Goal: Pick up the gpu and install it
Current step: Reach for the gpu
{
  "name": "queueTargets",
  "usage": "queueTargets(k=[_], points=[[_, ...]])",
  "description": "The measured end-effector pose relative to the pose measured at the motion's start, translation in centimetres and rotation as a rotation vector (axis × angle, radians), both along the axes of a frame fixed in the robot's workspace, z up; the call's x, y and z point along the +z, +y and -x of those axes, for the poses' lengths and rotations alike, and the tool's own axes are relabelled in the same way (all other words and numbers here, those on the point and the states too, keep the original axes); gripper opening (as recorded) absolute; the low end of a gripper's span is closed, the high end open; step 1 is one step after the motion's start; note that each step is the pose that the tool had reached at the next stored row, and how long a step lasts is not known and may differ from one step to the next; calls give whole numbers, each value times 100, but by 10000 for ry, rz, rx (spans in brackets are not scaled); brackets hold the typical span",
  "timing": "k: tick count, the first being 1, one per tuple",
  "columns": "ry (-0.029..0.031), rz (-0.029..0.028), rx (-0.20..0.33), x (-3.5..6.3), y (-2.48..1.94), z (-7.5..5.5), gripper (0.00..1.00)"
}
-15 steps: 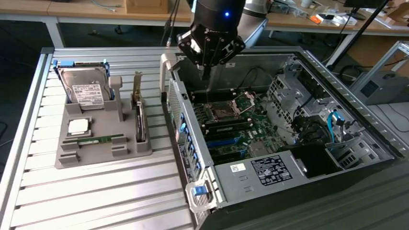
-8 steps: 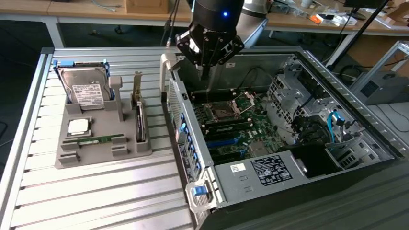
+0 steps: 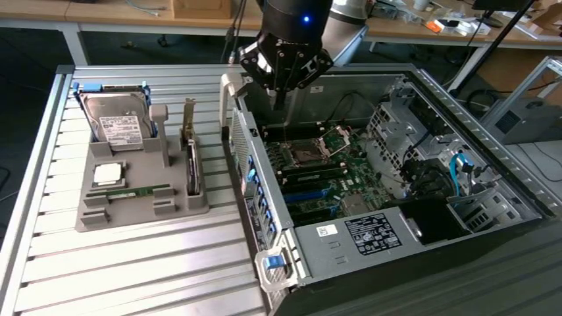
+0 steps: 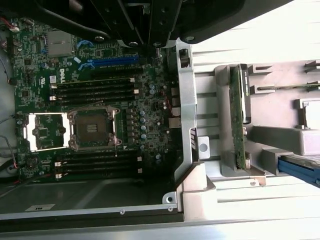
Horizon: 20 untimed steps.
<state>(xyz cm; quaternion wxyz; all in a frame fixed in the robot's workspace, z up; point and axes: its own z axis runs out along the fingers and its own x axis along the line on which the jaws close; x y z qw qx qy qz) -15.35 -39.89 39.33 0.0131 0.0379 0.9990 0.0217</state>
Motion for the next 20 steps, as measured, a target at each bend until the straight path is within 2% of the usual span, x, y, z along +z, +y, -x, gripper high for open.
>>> queueTargets(k=[20], points=[[-1, -1, 0, 0, 0, 90, 11]])
